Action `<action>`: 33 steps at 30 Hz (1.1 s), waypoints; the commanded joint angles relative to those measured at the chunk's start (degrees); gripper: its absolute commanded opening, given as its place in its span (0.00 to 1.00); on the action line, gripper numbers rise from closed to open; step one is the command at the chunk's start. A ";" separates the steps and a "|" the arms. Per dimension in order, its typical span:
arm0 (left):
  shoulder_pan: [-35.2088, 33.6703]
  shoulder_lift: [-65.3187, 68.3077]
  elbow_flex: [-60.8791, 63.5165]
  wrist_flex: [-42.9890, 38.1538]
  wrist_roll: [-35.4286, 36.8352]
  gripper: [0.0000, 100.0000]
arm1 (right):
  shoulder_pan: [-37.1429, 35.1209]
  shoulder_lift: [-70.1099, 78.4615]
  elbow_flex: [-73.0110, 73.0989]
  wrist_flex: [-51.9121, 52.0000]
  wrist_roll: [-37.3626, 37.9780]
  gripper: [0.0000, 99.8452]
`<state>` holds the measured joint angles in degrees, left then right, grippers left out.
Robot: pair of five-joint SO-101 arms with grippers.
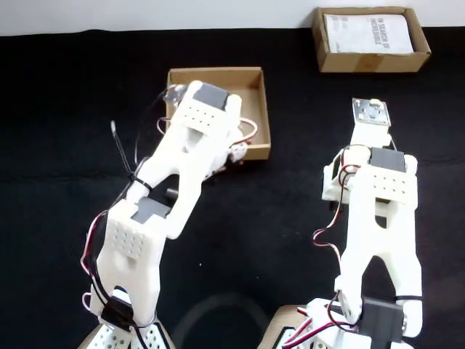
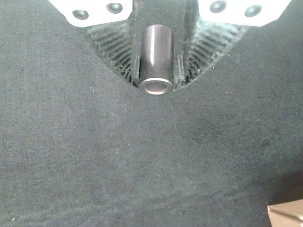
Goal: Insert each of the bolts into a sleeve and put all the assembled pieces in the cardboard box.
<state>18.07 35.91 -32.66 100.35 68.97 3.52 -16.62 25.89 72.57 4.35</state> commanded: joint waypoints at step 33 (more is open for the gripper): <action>-7.52 5.14 -0.92 -16.70 1.32 0.15 | 1.36 5.93 -2.95 -0.57 3.16 0.01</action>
<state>13.14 41.54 -32.22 85.85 69.93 3.87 -11.25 25.89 72.13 6.29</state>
